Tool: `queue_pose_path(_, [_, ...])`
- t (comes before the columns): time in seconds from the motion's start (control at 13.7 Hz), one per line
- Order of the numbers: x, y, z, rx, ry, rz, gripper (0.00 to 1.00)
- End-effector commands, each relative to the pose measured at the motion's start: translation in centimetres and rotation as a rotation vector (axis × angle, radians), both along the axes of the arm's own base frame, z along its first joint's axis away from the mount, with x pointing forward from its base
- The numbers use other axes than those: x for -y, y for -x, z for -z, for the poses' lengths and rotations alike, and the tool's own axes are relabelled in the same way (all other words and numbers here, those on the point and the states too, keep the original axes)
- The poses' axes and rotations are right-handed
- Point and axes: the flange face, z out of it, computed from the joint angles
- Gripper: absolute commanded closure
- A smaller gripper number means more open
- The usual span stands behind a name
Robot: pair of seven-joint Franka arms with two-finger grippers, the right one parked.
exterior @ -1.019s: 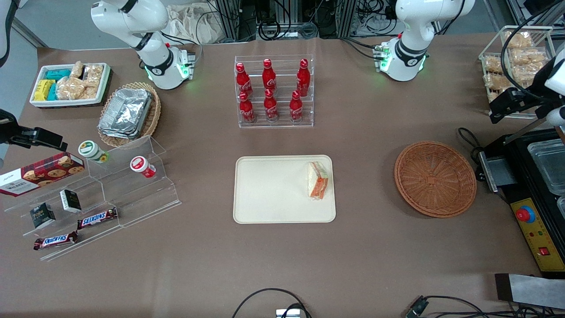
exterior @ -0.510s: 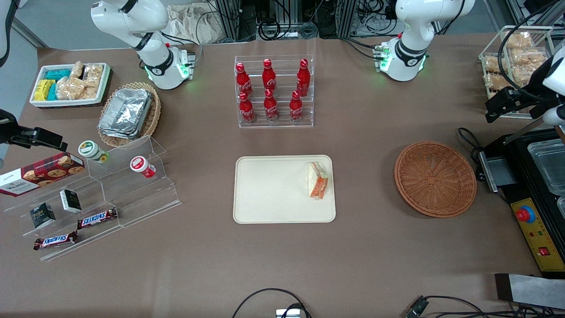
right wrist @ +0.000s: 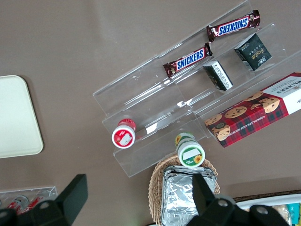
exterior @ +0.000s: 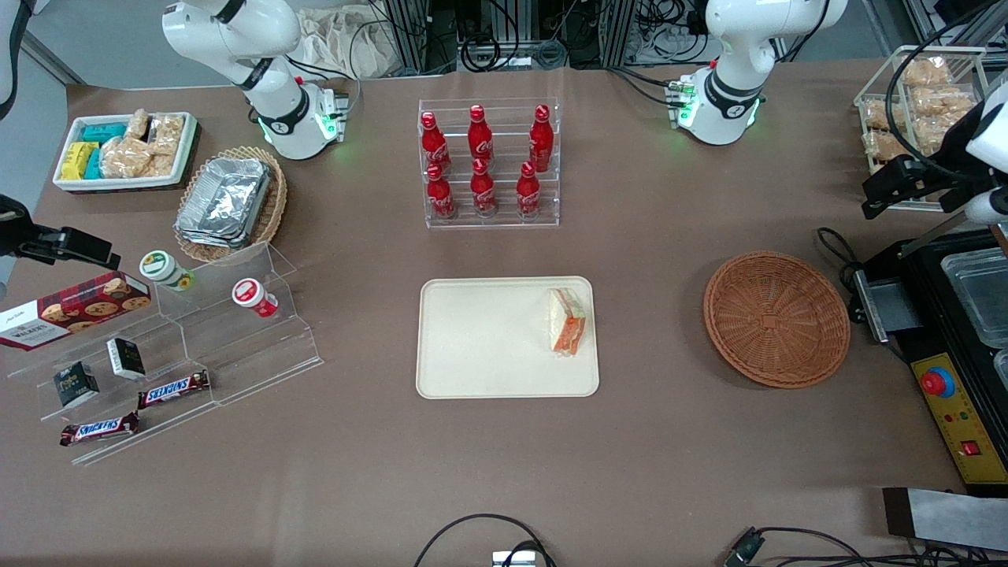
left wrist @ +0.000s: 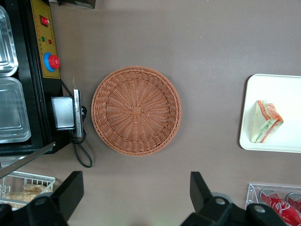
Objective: Place sandwich from basket to tray
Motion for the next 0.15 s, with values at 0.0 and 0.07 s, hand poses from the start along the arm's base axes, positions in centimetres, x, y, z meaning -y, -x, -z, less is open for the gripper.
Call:
queue_pose_path(0.0, [-0.06,0.62,-0.22,0.010,0.015,0.002,0.00])
queue_pose_path(0.07, [-0.07,0.57,-0.14,0.009,0.016,0.004,0.00])
